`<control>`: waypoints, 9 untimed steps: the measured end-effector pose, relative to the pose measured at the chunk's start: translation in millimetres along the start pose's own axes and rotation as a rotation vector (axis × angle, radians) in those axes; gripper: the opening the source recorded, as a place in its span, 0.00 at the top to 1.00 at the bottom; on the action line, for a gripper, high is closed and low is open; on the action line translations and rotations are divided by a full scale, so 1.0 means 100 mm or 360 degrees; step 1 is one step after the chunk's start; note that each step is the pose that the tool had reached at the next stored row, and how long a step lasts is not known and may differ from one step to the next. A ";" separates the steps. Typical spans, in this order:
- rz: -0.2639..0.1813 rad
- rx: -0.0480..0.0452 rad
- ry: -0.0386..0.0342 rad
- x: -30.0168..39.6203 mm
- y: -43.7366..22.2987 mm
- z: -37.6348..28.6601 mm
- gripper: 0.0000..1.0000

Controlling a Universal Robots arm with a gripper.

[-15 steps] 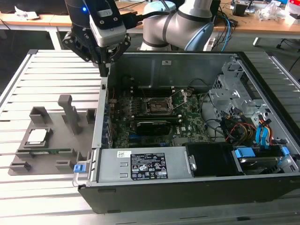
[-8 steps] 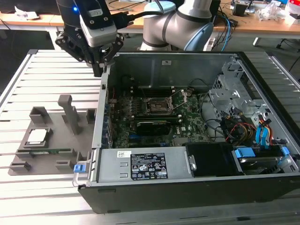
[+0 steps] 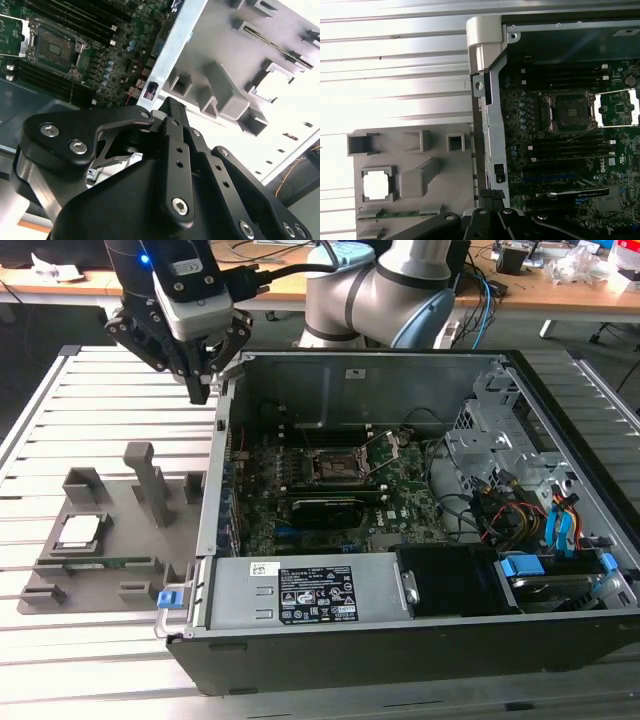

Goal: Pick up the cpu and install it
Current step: 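Reach for the cpu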

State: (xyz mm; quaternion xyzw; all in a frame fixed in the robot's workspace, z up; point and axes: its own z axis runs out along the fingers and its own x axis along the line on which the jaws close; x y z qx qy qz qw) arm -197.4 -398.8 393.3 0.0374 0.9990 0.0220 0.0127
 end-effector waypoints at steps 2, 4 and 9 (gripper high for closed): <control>0.0000 0.0000 0.0000 0.028 -0.002 -0.001 0.89; 0.0000 0.0000 0.0000 0.057 -0.004 -0.002 0.89; 0.0000 0.0000 0.0000 0.103 -0.008 -0.003 0.89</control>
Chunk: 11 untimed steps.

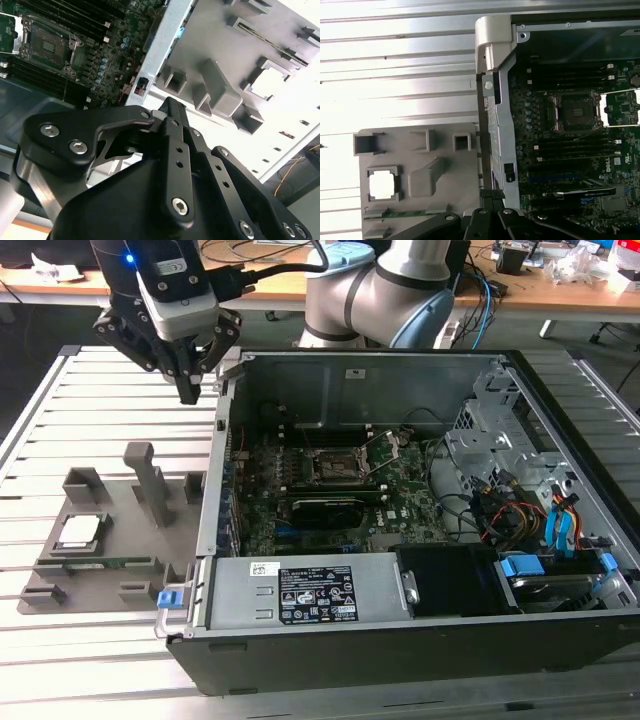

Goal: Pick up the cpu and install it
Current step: 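Reach for the cpu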

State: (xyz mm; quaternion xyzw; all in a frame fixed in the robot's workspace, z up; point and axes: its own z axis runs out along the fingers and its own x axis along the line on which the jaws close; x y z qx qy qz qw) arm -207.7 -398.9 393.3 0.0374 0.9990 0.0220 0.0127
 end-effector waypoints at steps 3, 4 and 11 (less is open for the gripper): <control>0.0000 0.0000 0.0000 0.042 -0.003 -0.001 0.89; 0.0000 0.0000 0.0000 0.067 -0.005 -0.002 0.89; 0.0000 0.0000 0.0000 0.234 -0.017 -0.006 0.89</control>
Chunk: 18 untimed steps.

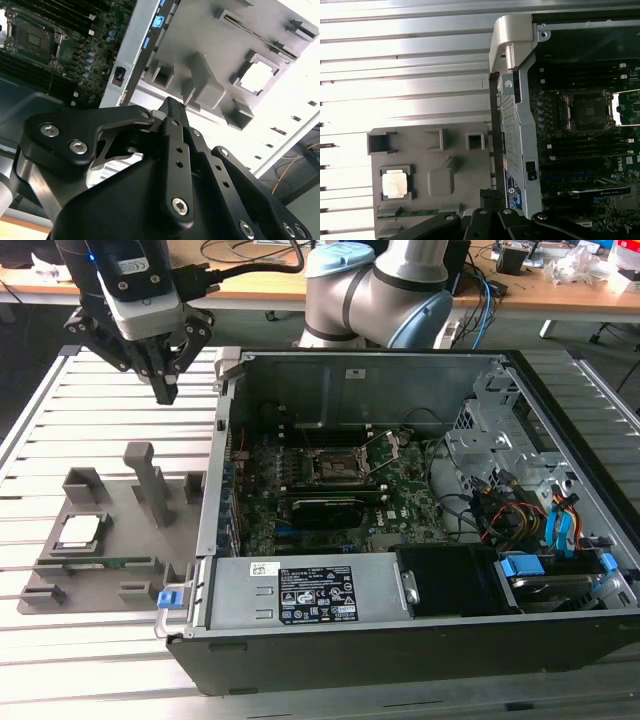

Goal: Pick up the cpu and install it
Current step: 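Reach for the cpu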

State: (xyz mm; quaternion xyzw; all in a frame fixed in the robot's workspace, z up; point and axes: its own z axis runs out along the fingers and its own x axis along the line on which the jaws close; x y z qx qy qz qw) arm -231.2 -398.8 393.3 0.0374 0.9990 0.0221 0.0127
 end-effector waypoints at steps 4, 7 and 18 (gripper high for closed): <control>0.0000 0.0000 0.0000 0.113 -0.009 -0.003 0.89; 0.0000 0.0000 0.0000 0.156 -0.012 -0.005 0.89; 0.0000 0.0000 0.0000 0.473 -0.035 -0.013 0.89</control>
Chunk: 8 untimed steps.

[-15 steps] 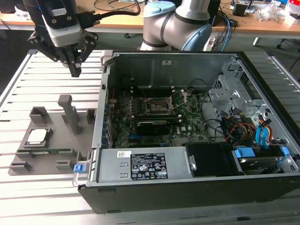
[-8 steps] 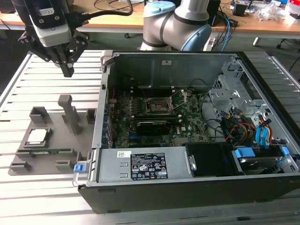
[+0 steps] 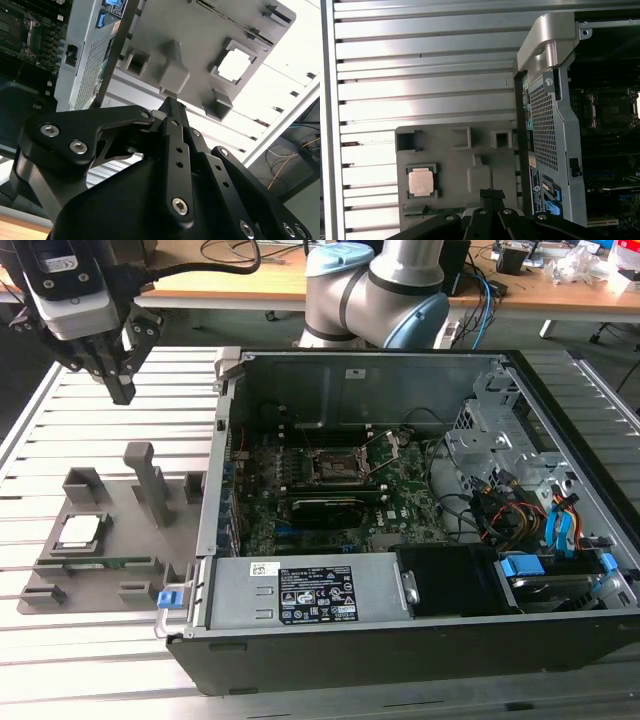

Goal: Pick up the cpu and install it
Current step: 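Reach for the cpu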

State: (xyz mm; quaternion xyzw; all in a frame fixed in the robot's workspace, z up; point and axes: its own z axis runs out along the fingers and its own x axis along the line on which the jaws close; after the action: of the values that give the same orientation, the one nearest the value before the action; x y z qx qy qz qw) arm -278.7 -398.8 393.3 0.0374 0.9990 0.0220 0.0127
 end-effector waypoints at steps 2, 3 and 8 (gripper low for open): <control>0.0000 0.0000 0.0000 0.118 -0.009 -0.003 0.89; 0.0000 0.0000 0.0000 0.141 -0.011 -0.003 0.89; 0.0000 0.0000 0.0000 0.306 -0.023 -0.008 0.89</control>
State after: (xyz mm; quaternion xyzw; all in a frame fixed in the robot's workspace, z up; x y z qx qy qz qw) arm -309.3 -398.9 393.3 0.0374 0.9990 0.0220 0.0127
